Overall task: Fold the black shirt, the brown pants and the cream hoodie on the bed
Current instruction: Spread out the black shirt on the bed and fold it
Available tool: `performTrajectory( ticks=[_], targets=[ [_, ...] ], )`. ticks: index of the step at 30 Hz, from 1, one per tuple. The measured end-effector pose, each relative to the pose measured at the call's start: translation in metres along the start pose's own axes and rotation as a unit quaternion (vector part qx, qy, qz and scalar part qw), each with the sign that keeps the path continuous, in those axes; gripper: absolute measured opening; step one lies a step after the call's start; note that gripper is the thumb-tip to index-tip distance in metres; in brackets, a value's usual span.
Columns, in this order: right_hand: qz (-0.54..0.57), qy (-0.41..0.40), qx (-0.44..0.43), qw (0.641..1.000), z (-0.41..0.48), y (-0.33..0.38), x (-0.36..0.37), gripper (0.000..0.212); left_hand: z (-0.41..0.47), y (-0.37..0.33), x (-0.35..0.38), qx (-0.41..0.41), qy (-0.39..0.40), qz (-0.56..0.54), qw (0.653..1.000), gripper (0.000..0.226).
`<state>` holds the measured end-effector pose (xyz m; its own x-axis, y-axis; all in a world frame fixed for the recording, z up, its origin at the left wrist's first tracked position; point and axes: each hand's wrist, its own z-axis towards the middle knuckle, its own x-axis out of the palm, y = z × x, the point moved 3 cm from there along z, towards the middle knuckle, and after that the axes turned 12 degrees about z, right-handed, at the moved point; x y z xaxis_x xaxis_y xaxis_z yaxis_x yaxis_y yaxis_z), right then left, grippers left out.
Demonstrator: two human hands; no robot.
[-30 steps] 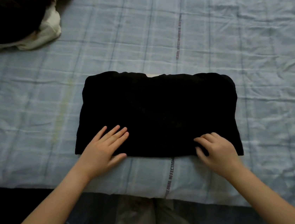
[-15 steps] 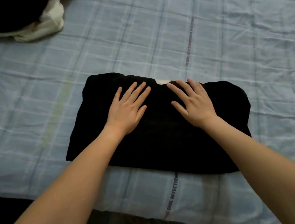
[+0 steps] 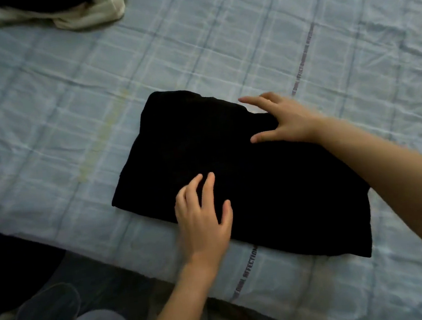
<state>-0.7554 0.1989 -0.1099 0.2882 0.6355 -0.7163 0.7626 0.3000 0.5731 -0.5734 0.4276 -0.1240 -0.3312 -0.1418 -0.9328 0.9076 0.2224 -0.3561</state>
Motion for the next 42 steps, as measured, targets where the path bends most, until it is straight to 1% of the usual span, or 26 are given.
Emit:
performTrajectory(
  ticks=[2,3,4,5,6,7,8,9,10,13,16,18,20,23,26,27,29,31,32,33,35,37,39,40,42],
  targets=[
    [0.005,0.032,-0.022,0.999,0.006,0.004,0.010,0.093,-0.018,-0.004,0.002,-0.067,-0.022,-0.014,0.997,0.056],
    [0.008,0.036,-0.027,0.999,0.007,0.005,0.014,0.096,-0.026,-0.004,0.002,-0.129,-0.034,-0.033,0.991,0.058],
    [0.007,0.036,-0.031,0.999,0.007,0.003,0.016,0.098,-0.034,-0.003,0.002,-0.206,-0.043,-0.065,0.975,0.061],
    [0.003,0.034,-0.035,0.999,0.006,0.001,0.016,0.100,-0.042,-0.004,0.003,-0.288,-0.048,-0.114,0.950,0.064],
    [-0.003,0.036,-0.036,0.999,0.006,-0.002,0.016,0.100,-0.048,-0.005,0.005,-0.362,-0.051,-0.181,0.913,0.068],
    [-0.010,0.041,-0.034,0.999,0.005,-0.005,0.016,0.099,-0.053,-0.009,0.009,-0.419,-0.052,-0.256,0.869,0.070],
    [-0.018,0.046,-0.028,0.998,0.005,-0.007,0.015,0.099,-0.056,-0.015,0.013,-0.454,-0.050,-0.331,0.826,0.071],
    [-0.024,0.051,-0.019,0.998,0.006,-0.008,0.014,0.099,-0.057,-0.022,0.018,-0.467,-0.045,-0.395,0.790,0.073],
    [-0.027,0.053,-0.010,0.998,0.007,-0.009,0.014,0.098,-0.056,-0.029,0.022,-0.465,-0.040,-0.438,0.769,0.076],
    [-0.017,0.058,0.001,0.998,0.007,-0.007,0.014,0.098,-0.051,-0.044,0.030,-0.445,-0.053,-0.477,0.756,0.083],
    [0.005,0.068,0.001,0.998,0.007,-0.010,0.010,0.098,-0.050,-0.047,0.031,-0.466,-0.104,-0.492,0.728,0.075],
    [0.018,0.078,0.001,0.997,0.007,-0.010,0.009,0.098,-0.052,-0.045,0.032,-0.481,-0.123,-0.505,0.707,0.068],
    [0.023,0.079,0.002,0.997,0.007,-0.010,0.008,0.097,-0.057,-0.044,0.031,-0.466,-0.131,-0.519,0.704,0.063],
    [0.028,0.074,-0.003,0.997,0.007,-0.011,0.010,0.096,-0.063,-0.047,0.026,-0.403,-0.130,-0.530,0.735,0.055],
    [0.028,0.068,-0.003,0.997,0.006,-0.011,0.011,0.096,-0.067,-0.043,0.027,-0.356,-0.126,-0.524,0.763,0.053],
    [0.028,0.069,-0.003,0.997,0.006,-0.011,0.011,0.096,-0.067,-0.044,0.028,-0.342,-0.111,-0.524,0.772,0.054],
    [0.031,0.074,-0.004,0.997,0.007,-0.011,0.011,0.095,-0.066,-0.050,0.034,-0.313,-0.043,-0.506,0.803,0.061],
    [0.012,0.086,-0.009,0.996,0.006,-0.013,0.008,0.093,-0.062,-0.052,0.041,-0.305,0.026,-0.448,0.840,0.071],
    [-0.004,0.094,-0.010,0.996,0.004,-0.017,0.005,0.092,-0.058,-0.051,0.043,-0.312,0.045,-0.428,0.847,0.074],
    [-0.016,0.099,-0.005,0.995,0.002,-0.022,0.001,0.091,-0.055,-0.049,0.046,-0.318,0.055,-0.425,0.845,0.076],
    [-0.019,0.104,0.008,0.994,-0.004,-0.031,-0.002,0.091,-0.049,-0.045,0.049,-0.310,0.062,-0.467,0.826,0.077],
    [0.008,0.102,0.009,0.995,-0.009,-0.030,0.000,0.092,-0.047,-0.044,0.050,-0.302,0.060,-0.511,0.803,0.079],
    [0.044,0.089,0.002,0.995,-0.012,-0.023,-0.001,0.092,-0.042,-0.043,0.047,-0.306,0.060,-0.528,0.790,0.081],
    [0.056,0.083,-0.003,0.995,-0.014,-0.017,-0.003,0.091,-0.039,-0.043,0.043,-0.306,0.060,-0.531,0.788,0.081],
    [0.076,0.069,-0.005,0.995,-0.024,-0.004,-0.009,0.088,-0.035,-0.039,0.030,-0.291,0.061,-0.524,0.798,0.081]
  ],
)
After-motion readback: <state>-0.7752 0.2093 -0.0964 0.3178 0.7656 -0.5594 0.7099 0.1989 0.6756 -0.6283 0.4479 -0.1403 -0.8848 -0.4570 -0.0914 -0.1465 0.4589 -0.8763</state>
